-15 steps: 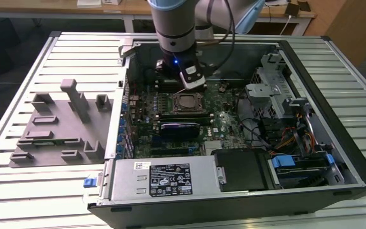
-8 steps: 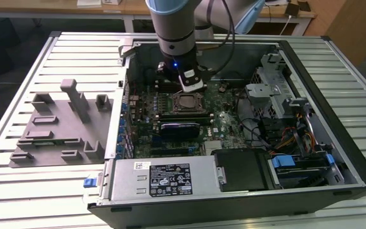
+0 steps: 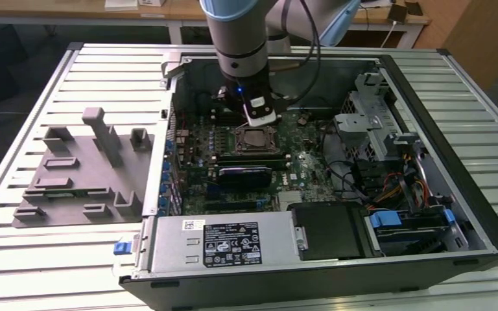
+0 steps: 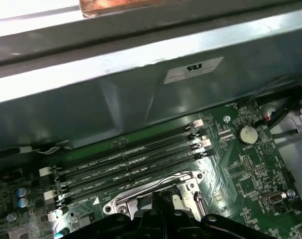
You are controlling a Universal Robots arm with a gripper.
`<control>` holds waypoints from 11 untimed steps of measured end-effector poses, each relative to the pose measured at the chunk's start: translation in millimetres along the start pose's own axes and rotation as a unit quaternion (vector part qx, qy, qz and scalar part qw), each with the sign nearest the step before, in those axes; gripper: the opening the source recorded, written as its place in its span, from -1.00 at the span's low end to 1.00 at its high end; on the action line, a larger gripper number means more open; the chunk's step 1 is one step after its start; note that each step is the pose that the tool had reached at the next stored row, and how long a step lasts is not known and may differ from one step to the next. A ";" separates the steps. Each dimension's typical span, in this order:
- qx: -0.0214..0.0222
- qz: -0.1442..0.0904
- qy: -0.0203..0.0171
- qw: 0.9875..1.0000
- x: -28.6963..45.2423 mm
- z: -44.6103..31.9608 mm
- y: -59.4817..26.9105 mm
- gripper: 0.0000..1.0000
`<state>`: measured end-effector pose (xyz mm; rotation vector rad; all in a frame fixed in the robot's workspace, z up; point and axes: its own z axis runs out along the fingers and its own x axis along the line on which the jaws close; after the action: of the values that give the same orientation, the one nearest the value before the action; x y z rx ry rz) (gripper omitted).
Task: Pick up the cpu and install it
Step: 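Install the first cpu locking lever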
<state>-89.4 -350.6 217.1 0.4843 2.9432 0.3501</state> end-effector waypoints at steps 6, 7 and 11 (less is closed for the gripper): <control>0.002 0.013 -0.004 1.000 -0.9 3.1 4.6 -0.79; 0.003 0.014 -0.004 1.000 -0.7 3.5 5.6 -0.79; 0.003 0.017 -0.005 1.000 0.6 4.7 9.7 -0.79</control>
<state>-86.3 -340.4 215.0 0.5370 2.9302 0.3418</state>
